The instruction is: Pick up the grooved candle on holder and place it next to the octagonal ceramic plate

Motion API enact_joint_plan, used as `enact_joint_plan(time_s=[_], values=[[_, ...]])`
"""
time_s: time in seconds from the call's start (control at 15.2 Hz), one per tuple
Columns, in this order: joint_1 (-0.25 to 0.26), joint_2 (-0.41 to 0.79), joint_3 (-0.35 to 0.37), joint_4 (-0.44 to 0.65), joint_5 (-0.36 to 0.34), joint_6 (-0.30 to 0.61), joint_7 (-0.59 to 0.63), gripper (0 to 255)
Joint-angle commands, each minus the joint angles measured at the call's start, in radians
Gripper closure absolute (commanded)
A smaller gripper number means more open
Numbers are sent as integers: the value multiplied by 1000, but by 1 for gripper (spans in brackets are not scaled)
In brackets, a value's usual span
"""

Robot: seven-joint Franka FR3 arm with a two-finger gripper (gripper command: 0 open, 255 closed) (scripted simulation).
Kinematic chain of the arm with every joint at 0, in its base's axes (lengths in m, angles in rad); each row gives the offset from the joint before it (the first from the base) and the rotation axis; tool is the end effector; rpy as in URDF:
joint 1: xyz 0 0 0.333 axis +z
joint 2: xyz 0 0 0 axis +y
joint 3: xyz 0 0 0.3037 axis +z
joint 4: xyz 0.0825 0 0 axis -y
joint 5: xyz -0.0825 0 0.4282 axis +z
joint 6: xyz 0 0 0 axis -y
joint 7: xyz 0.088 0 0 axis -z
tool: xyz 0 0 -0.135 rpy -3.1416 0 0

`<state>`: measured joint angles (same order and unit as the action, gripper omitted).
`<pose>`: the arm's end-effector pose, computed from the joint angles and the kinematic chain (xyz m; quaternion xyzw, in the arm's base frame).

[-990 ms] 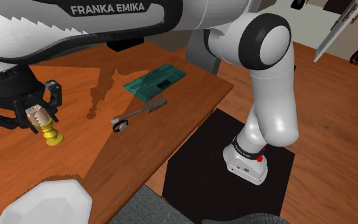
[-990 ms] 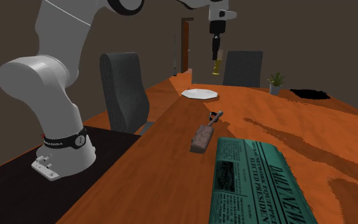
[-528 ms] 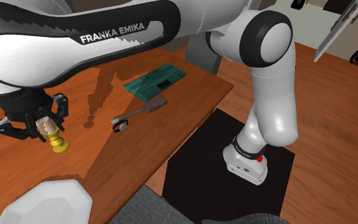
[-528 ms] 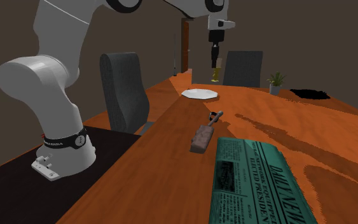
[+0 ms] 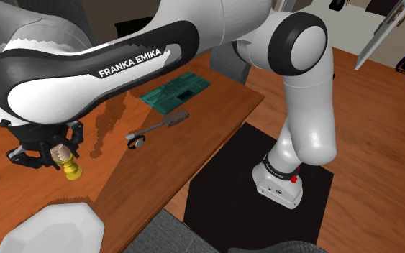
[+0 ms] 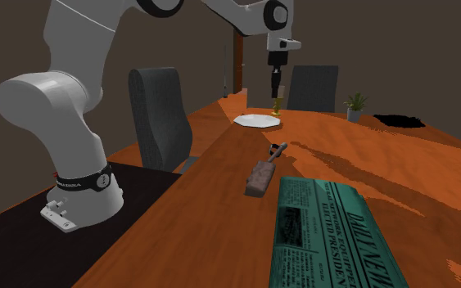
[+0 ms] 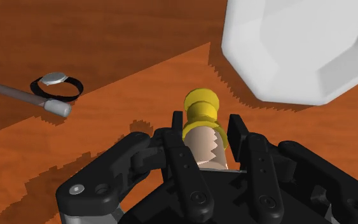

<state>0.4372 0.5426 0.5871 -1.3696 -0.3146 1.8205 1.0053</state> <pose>0.4660 0.5674 0.3916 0.9999 0.0153 0.0053 0.0050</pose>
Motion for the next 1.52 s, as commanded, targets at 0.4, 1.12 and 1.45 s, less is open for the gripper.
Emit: enact_joint_plan(time_s=[0.4,1.12,1.45], values=[[-7,22,-10,-76,-16,93,12,255],[-7,47,-20,-122,-33,161,25,255],[-7,47,-20,-122,-33,161,25,0]])
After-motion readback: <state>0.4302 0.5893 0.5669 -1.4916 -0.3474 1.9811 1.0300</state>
